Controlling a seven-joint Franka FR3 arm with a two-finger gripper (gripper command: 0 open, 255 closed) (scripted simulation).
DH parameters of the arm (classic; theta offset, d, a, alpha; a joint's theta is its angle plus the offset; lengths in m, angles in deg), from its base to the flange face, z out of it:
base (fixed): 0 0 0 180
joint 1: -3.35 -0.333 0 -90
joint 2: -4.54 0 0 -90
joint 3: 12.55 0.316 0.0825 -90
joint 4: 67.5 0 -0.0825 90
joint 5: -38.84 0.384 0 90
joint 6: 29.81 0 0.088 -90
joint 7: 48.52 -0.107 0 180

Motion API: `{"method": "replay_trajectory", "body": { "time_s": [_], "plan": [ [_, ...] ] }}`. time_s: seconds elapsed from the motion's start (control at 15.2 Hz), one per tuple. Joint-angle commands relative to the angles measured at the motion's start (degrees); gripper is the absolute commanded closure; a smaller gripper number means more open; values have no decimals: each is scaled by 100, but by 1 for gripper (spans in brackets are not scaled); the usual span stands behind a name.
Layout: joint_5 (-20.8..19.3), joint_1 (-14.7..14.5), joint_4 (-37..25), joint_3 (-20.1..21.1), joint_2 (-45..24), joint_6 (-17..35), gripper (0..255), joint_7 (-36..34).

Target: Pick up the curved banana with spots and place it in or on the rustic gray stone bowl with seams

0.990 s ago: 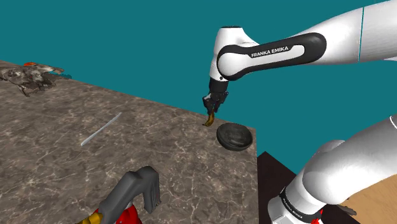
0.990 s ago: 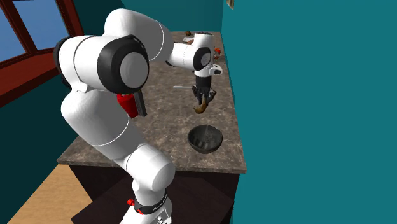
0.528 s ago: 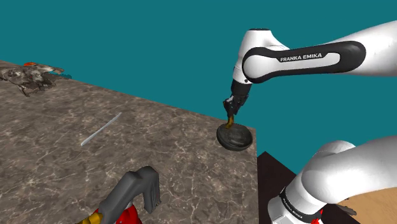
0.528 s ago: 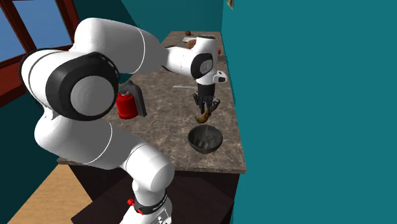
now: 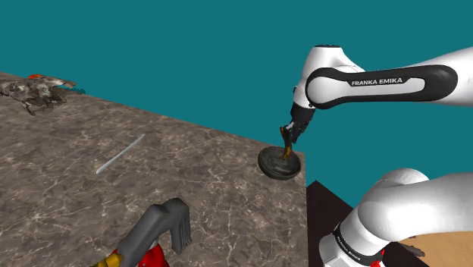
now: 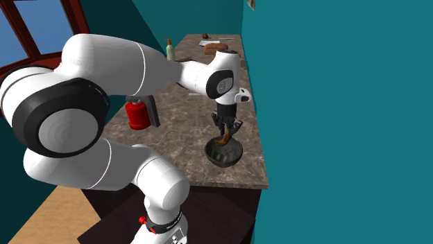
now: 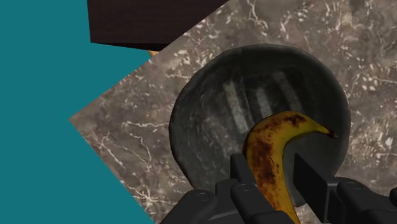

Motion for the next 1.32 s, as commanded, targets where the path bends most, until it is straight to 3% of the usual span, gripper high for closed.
{"method": "replay_trajectory", "body": {
  "time_s": [0.0,0.66,1.19,1.25],
  "plan": [
    [-6,5,157,-8,-14,175,255,8],
    [-14,8,714,-12,-402,1120,255,1],
    [-14,8,714,-12,-402,1120,255,1],
    [-14,8,714,-12,-402,1119,0,1]
  ]
}}
